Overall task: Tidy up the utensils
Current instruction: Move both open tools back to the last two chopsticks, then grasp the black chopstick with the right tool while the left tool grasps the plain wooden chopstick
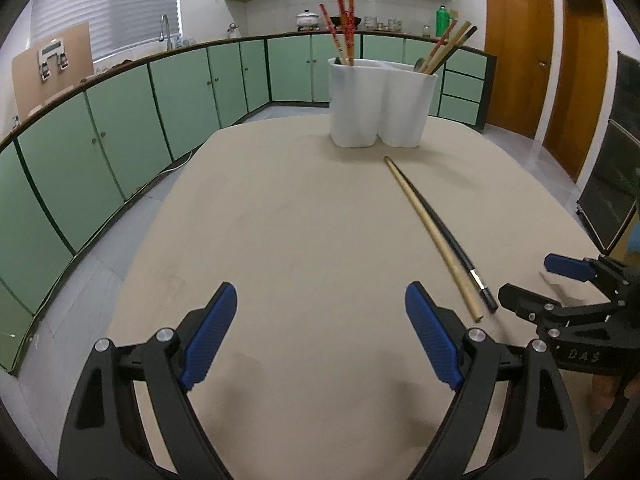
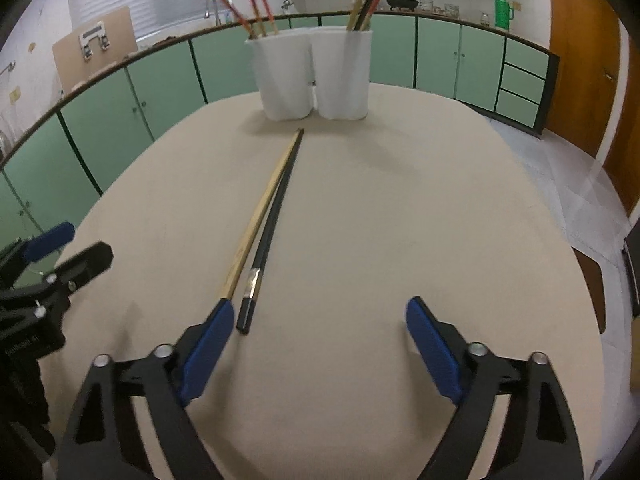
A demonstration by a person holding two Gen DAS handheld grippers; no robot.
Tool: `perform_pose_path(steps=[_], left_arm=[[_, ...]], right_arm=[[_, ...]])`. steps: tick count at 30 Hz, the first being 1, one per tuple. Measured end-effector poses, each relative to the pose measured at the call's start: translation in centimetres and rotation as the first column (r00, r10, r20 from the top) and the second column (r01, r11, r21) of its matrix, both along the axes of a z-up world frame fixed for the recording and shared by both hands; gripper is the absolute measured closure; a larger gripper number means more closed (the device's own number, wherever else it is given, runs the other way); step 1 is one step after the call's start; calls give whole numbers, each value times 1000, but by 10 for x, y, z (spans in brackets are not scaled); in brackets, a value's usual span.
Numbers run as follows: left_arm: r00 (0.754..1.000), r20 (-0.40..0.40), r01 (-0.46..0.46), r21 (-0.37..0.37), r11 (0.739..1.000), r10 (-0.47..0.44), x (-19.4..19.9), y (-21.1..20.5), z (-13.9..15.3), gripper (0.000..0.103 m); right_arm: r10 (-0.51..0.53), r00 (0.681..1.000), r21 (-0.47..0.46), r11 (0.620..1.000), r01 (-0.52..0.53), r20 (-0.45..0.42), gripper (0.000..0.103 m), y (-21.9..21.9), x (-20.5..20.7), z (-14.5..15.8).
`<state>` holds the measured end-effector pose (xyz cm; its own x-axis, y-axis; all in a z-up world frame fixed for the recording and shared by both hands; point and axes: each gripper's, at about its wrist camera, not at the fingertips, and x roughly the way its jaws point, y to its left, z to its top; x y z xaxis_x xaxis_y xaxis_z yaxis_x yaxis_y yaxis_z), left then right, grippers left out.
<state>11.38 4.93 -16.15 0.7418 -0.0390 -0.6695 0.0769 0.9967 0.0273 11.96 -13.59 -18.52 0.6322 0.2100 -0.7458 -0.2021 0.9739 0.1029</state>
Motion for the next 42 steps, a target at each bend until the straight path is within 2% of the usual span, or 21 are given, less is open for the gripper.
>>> perform_pose_path(steps=[5,10,13,18,27,33,42], left_arm=[[1000,-7,-11,-8,1000,11,1,3,1,19],[1000,-6,-8,-17,1000,8,2,1,2,19],[1000,-6,-5,-18,1000,5,2,0,1,19],[1000,-12,-4,-20,1000,3,2,-2,0,19],[1000,-23,11,-23,1000,-11,1,-12,-2,19],[998,-36,50,-42,998,-51,1,-36,-6,19],[992,-86,90,-62,994,-96,5,-72,-18,22]], right_arm=[[31,999,-8,999,-31,-16,40,13,1,-4],[61,998,-72,996,-61,-4,53,27,-2,-4],[73,997,-65,995,-73,-3,66,29,-4,-3],[102,995,-26,994,-102,-6,95,30,-9,-2],[76,997,51,996,-76,-7,96,12,-13,0],[9,1000,76,997,-11,18,97,-18,-22,7],[-68,998,94,993,66,12,97,-55,-21,6]])
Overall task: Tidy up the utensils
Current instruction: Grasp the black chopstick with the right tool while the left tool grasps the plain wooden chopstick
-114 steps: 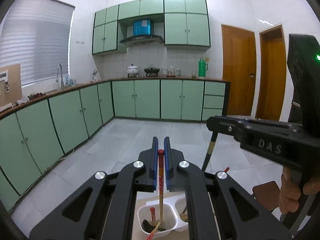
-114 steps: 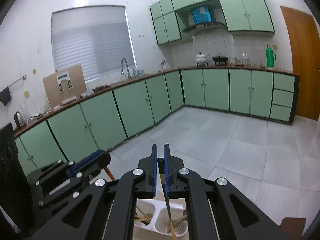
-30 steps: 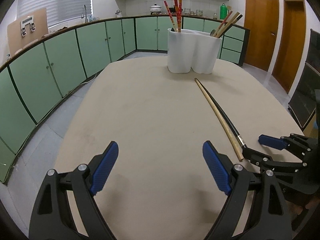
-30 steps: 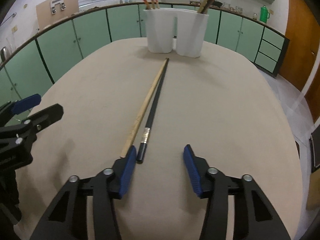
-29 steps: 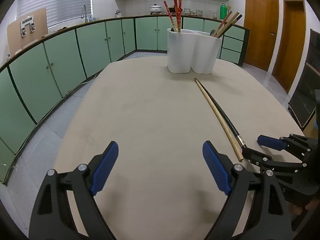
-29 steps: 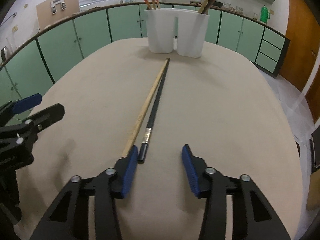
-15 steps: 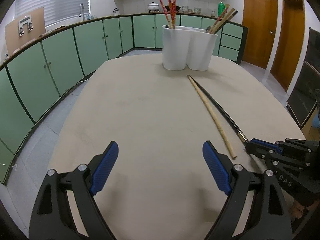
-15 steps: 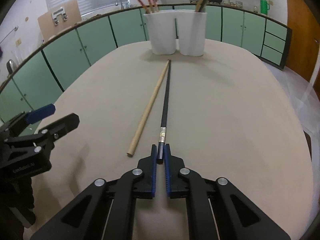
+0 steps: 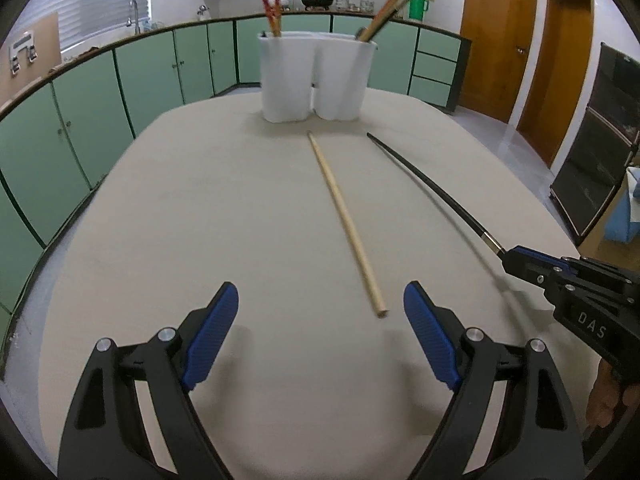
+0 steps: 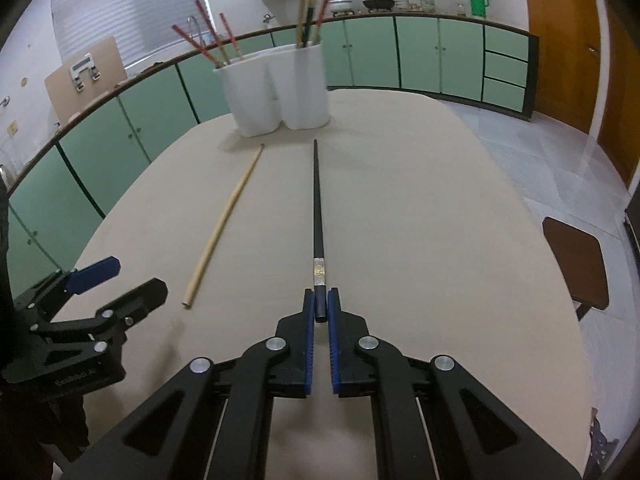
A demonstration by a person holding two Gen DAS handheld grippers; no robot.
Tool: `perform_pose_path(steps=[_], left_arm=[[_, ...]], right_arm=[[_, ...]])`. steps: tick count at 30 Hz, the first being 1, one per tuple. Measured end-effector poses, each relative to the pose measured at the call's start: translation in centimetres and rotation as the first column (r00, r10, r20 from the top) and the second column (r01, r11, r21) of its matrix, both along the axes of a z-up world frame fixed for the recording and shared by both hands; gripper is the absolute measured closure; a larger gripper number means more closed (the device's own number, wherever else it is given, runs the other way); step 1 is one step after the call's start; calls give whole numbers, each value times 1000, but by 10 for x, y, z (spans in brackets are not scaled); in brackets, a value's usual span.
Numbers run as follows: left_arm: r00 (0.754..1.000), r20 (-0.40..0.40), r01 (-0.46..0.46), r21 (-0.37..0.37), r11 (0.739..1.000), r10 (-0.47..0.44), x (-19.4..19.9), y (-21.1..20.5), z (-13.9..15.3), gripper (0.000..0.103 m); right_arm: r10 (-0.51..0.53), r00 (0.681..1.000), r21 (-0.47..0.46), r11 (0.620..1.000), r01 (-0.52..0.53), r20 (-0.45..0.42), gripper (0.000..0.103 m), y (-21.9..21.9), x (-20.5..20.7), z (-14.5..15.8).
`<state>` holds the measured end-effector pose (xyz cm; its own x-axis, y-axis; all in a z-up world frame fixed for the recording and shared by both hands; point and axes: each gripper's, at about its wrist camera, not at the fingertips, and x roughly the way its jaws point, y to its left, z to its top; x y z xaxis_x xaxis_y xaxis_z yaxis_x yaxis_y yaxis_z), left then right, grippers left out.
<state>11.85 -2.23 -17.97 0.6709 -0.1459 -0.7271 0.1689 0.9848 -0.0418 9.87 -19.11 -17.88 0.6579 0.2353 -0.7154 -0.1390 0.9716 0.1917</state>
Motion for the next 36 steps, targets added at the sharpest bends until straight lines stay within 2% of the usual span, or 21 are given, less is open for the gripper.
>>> perform_pose_path(steps=[7,9,11,15,19,21,30,36], left_arm=[[998,-61,-8,18,1000,9,7,-17,-12,38],[997,-79,-9,26,1000,11,9,-21,-15,48],[997,-80,-14,42,999,17,10,-24,-16,54],[997,-74,-4,49,999,8,9,-31,-15,78],[997,-73,-9,51,999,13,9,-33,-15,85],[997,-73,-10,52,999,14,9,-33,-15,94],[997,-73,-19,33,999,21,9,-29,-12,96],[999,-29,-13,39,999,15,2,-26,4,97]], right_arm=[[-17,1000,14,1000,17,1,97,-12,-2,-1],[-19,1000,19,1000,19,4,97,-13,-2,-1],[-18,1000,22,1000,18,7,97,-14,-3,-1],[-17,1000,27,999,17,14,97,-14,-5,0],[-15,1000,23,1000,15,21,97,-14,-8,1],[-15,1000,22,1000,14,24,97,-14,-9,2],[-19,999,19,1000,18,42,97,-17,-12,10],[-15,997,5,1000,15,75,97,-18,-13,21]])
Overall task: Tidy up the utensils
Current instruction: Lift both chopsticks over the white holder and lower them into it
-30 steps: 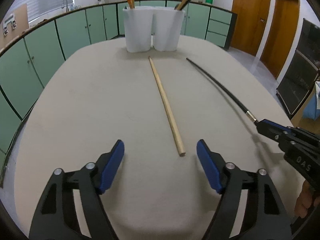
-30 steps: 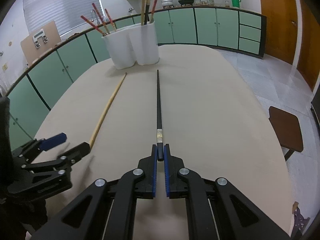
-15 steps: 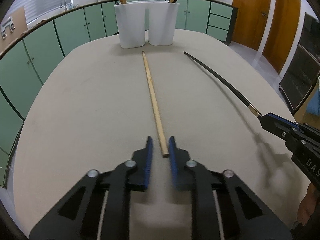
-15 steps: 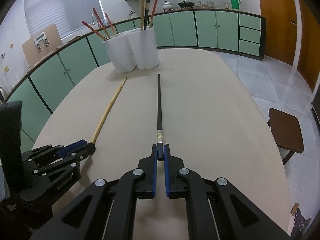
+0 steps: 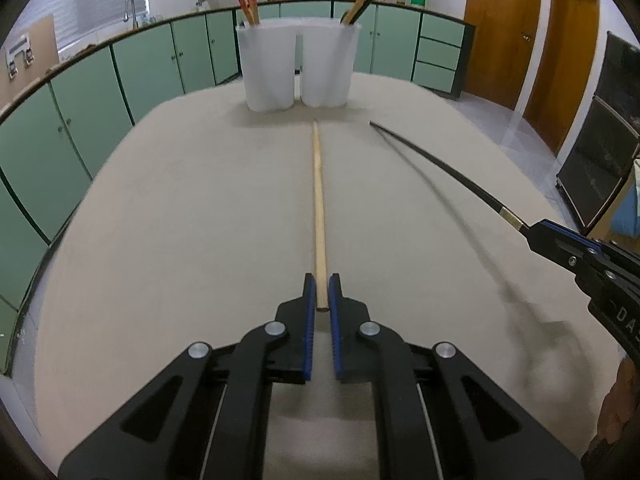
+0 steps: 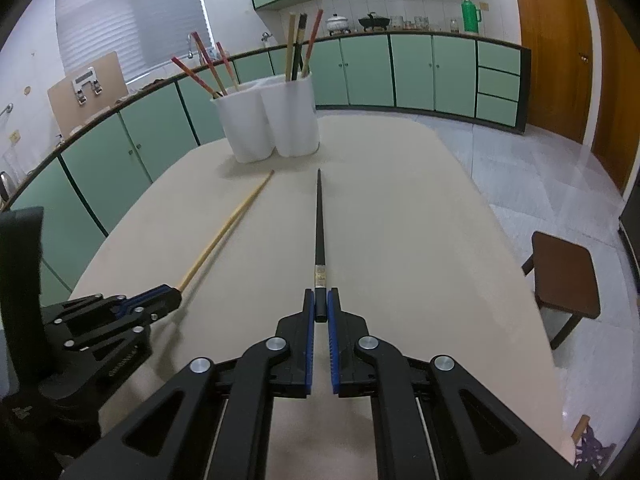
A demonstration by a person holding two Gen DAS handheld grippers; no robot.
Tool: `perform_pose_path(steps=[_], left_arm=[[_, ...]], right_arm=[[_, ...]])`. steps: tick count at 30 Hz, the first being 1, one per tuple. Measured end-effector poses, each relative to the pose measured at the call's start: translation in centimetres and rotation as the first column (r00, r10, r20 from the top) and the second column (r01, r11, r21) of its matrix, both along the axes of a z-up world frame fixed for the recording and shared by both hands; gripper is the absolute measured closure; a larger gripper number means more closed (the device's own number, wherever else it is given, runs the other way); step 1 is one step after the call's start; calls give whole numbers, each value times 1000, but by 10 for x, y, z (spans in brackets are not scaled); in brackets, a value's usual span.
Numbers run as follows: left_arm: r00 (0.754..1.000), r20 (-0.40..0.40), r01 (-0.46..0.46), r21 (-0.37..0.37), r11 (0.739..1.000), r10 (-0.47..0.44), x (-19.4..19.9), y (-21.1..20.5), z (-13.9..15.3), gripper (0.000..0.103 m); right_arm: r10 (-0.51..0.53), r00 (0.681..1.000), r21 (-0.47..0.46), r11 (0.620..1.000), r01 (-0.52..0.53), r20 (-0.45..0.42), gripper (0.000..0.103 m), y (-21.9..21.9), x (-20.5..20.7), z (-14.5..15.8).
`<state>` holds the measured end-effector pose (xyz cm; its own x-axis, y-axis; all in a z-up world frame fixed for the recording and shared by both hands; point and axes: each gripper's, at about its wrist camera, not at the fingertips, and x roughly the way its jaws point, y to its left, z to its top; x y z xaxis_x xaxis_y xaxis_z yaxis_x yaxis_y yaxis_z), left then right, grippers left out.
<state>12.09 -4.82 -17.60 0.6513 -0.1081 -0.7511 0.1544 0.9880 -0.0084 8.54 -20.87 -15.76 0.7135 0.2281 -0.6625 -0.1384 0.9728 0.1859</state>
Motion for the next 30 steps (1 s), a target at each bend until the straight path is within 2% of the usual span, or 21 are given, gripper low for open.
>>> perform_pose_path(steps=[8,20,25,30], left_arm=[[995,103,2,3,1000,-3,-9,9,42,97],[963,269,9,-19,1000,-4,4,29,120,97],[947,321,32,-20,999,-24,14,32,149,97],[937,343,72,-22,997,-60,24,27,166,97]], right_arm=[[4,997,4,1000,-4,72,97,-5,2,31],[62,977,2,998,-64,206,97,-5,23,109],[100,970,22,994,-108,220,97,0,43,140],[154,966,3,987,-158,209,97,10,64,161]])
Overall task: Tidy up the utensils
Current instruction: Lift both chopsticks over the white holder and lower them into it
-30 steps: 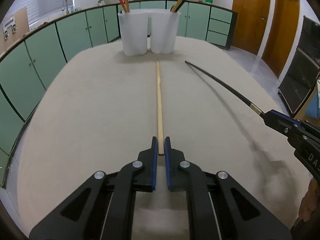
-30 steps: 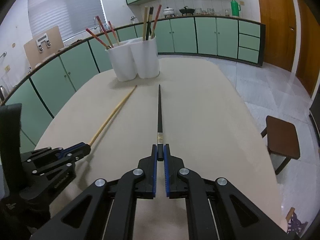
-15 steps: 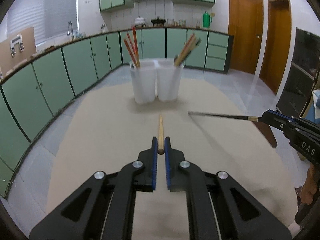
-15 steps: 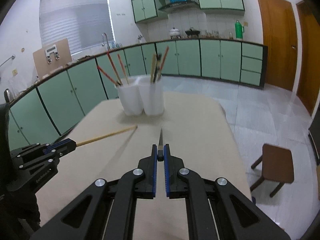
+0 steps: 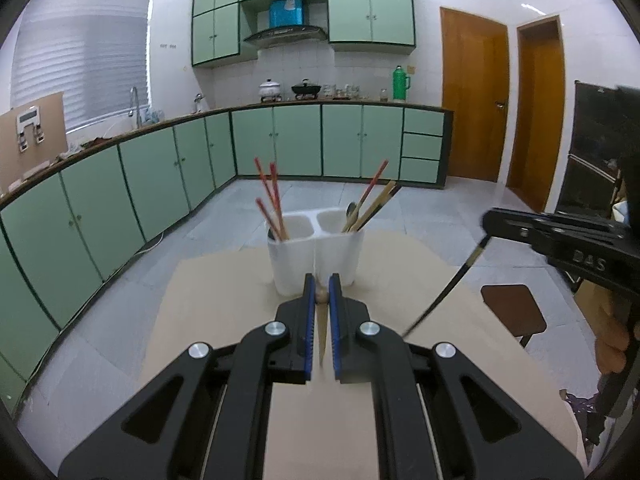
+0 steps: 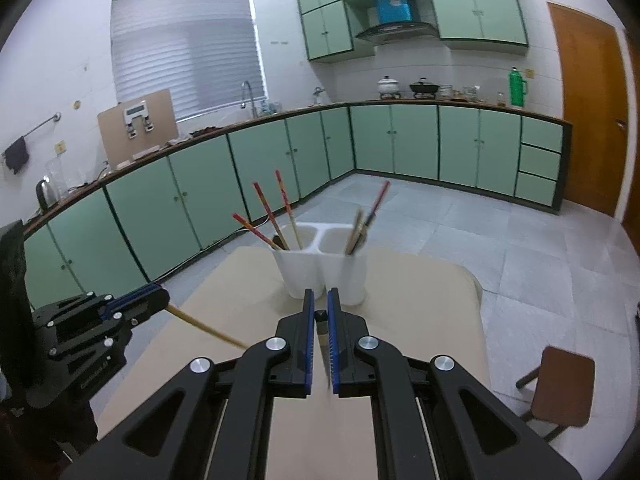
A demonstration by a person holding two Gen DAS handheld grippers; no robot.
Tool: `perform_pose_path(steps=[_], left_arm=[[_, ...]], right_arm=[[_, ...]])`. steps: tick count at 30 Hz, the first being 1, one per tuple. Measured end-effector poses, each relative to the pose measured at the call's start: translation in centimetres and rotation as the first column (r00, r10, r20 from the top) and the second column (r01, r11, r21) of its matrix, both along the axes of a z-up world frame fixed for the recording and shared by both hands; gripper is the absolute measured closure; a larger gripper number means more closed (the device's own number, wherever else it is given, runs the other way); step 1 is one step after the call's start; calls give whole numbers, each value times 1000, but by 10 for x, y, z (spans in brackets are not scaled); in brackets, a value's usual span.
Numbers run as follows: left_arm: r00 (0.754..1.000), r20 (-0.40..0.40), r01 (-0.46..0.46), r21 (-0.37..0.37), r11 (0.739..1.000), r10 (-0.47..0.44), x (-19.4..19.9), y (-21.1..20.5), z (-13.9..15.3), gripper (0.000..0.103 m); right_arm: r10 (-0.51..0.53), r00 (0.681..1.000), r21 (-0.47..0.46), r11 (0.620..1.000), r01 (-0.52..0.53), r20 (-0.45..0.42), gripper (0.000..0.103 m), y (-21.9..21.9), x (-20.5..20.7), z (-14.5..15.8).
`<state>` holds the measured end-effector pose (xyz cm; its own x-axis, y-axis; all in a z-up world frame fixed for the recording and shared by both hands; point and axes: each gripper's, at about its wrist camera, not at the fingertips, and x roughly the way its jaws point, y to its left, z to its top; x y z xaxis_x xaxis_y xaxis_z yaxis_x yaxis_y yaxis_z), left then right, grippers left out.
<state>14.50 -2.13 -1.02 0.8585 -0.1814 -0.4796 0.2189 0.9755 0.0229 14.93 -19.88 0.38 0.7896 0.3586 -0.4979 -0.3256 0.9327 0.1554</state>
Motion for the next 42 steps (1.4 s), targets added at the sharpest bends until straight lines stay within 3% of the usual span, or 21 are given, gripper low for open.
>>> perform_pose_path(steps=[7,14,22,27,34,42], left_arm=[[999,18,44,-14,999,-44,9,-2,17,97],[994,86,68,-7,998,-67,23,-2,47,97],[974,222,60,-21,998,-54,67,-5,105,97],[964,265,36,-26,999,-28,105,-10,125,97],[972,234,3,-33,999,5,156,-11,114,97],[986,165,-18,-38,999,24,196,-6,85,97]], right_arm=[[56,998,-26,998,-55,27,97,13,16,29],[84,994,-11,996,-84,65,97,16,31,62],[79,979,22,996,-85,186,97,21,70,122],[45,969,42,997,-57,242,97,23,104,144],[-6,969,112,993,-23,247,97,16,156,147],[-40,984,114,993,20,174,97,20,201,109]])
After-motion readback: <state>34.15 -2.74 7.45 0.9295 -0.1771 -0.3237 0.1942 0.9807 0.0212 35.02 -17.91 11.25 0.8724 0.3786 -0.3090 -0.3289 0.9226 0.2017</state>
